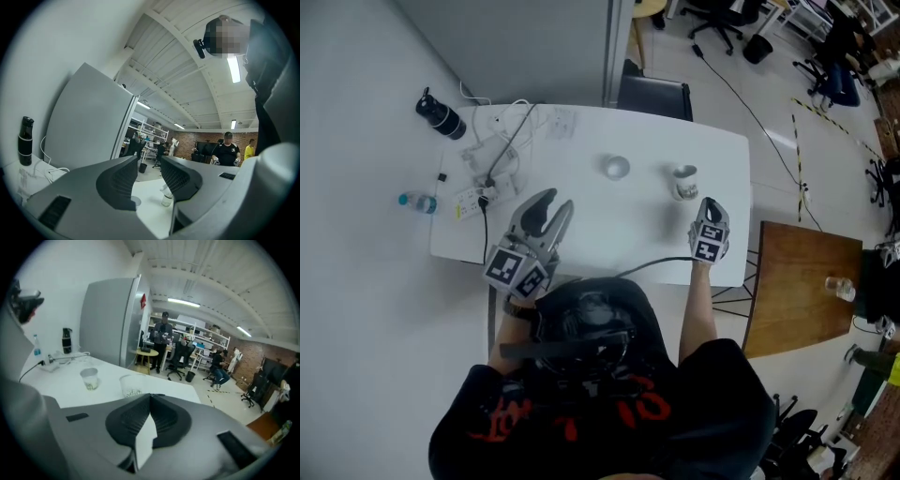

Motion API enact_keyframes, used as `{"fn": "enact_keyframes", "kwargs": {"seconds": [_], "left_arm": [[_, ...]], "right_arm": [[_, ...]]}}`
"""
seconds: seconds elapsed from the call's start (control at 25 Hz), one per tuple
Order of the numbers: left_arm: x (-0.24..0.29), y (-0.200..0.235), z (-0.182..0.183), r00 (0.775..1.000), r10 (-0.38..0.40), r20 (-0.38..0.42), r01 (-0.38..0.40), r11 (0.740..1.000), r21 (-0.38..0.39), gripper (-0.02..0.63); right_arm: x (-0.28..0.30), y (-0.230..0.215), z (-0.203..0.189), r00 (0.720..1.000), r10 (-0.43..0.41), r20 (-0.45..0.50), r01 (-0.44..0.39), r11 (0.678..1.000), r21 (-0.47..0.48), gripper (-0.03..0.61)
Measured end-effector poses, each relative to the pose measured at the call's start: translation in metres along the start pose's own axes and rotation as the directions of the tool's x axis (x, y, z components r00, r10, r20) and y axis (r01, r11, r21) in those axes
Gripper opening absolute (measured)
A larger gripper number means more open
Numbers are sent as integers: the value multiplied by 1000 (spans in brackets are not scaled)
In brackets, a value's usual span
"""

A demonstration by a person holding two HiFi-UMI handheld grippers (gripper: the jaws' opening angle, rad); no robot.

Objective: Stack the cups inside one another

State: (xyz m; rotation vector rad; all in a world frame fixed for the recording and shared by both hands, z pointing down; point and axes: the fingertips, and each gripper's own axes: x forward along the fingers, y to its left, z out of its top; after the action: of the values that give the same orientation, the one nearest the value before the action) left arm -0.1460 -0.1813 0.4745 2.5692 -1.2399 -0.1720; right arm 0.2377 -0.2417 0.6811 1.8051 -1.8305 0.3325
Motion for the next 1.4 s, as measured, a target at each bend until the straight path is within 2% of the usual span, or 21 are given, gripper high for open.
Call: {"fn": "enact_keyframes", "kwargs": {"seconds": [0.16,0.32,0.44,0.68,1.08,1.24,1.4], "left_arm": [[-4,-2,-1,1000,14,-7,-14,1000,11,164],[-8,0,2,999,47,1,-47,998,45,164],[-10,2,1,998,68,-2,-68,995,79,166],[-9,2,5,998,45,53,-44,999,-15,164],[-13,9,-1,997,67,49,-65,997,-46,164],[-18,11,-2,996,77,51,-75,996,-45,164],[-21,15,1,994,89,62,-86,995,-51,164]], "right_arm": [[27,3,-14,996,22,-92,-25,999,-22,6],[31,9,-15,995,46,-91,-44,999,26,6],[28,12,-11,996,48,-80,-47,999,17,6],[30,10,-14,994,60,-89,-58,998,20,6],[39,9,-22,992,70,-104,-69,998,12,6],[51,23,-39,970,100,-220,-98,995,18,6],[46,22,-45,971,94,-218,-87,995,42,6]]}}
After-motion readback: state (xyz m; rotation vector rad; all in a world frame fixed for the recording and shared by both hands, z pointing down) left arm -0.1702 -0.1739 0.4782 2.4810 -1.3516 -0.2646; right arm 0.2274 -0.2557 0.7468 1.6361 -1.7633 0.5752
